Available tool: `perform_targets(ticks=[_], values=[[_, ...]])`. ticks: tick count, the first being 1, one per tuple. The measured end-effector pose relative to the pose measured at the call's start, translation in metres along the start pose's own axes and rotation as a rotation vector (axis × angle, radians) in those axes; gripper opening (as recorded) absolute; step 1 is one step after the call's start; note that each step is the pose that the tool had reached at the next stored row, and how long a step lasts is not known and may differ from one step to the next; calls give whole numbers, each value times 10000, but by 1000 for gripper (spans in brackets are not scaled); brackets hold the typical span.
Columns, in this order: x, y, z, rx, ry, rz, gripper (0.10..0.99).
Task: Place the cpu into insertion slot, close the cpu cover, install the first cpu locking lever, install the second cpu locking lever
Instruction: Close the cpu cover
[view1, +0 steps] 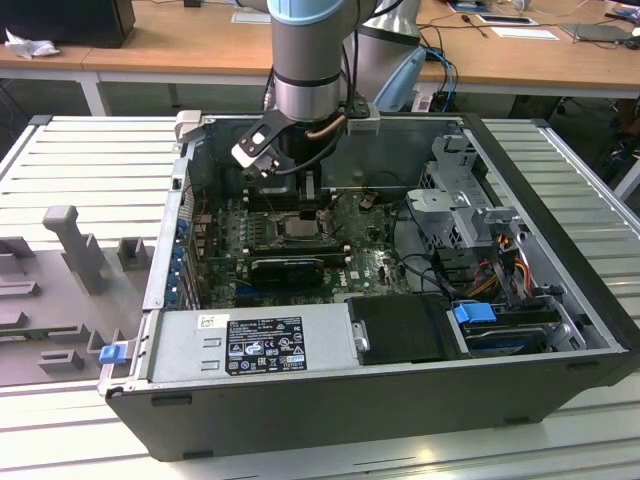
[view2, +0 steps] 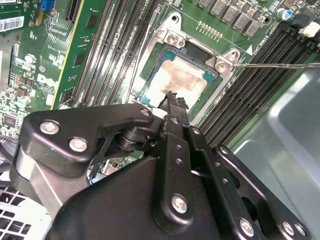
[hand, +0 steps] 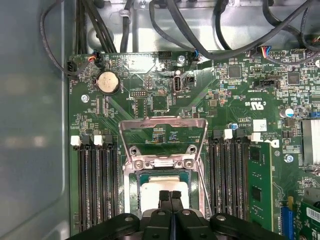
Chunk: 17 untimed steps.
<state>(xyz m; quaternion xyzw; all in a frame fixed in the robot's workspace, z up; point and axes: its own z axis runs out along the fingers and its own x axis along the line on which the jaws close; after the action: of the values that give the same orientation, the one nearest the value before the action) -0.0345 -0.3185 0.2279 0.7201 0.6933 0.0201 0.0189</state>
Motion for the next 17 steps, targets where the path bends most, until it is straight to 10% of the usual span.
perform_targets(ticks=[17], values=[[0, 3, -48, 1, 0, -2, 106]])
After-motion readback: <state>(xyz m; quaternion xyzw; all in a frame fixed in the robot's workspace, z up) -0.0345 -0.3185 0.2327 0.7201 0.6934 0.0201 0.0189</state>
